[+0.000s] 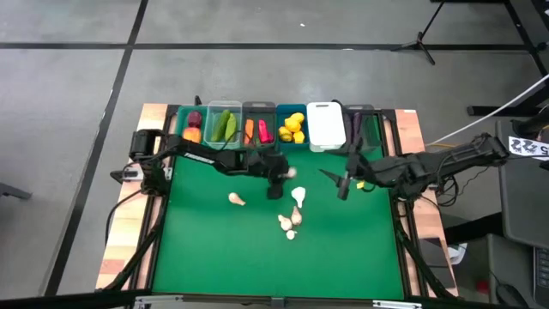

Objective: Sort produce into baskets
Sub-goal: Put the garlic into the white bin

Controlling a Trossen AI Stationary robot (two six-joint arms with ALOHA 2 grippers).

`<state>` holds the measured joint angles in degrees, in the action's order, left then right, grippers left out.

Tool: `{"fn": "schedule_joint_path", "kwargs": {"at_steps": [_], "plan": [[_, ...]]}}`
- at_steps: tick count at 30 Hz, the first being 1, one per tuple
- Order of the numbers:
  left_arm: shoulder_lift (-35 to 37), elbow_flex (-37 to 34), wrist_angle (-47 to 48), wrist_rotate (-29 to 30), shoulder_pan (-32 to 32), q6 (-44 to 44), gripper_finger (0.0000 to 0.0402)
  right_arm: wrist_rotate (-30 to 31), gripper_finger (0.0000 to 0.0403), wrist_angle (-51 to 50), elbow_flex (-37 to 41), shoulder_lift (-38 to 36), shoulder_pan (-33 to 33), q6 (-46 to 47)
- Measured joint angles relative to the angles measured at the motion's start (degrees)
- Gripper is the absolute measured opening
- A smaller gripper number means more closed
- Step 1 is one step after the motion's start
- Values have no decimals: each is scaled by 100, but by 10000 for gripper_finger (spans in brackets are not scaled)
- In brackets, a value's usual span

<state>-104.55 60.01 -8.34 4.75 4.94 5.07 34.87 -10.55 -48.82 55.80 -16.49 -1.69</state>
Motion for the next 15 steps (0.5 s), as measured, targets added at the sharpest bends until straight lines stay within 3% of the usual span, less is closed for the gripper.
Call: {"fn": "schedule_joint_path", "kwargs": {"at_steps": [6,10,15], "plan": [[4,621,-1037,877,374,264,149,-406,269,20,0,-327,0,13],[-37,1030,-1161,823,895,-55,154,-688,269,13,0,-415,0,17],[-215,1573,-1047,127,1555,-625,155,-750,269,2,0,-423,-2,15]]}}
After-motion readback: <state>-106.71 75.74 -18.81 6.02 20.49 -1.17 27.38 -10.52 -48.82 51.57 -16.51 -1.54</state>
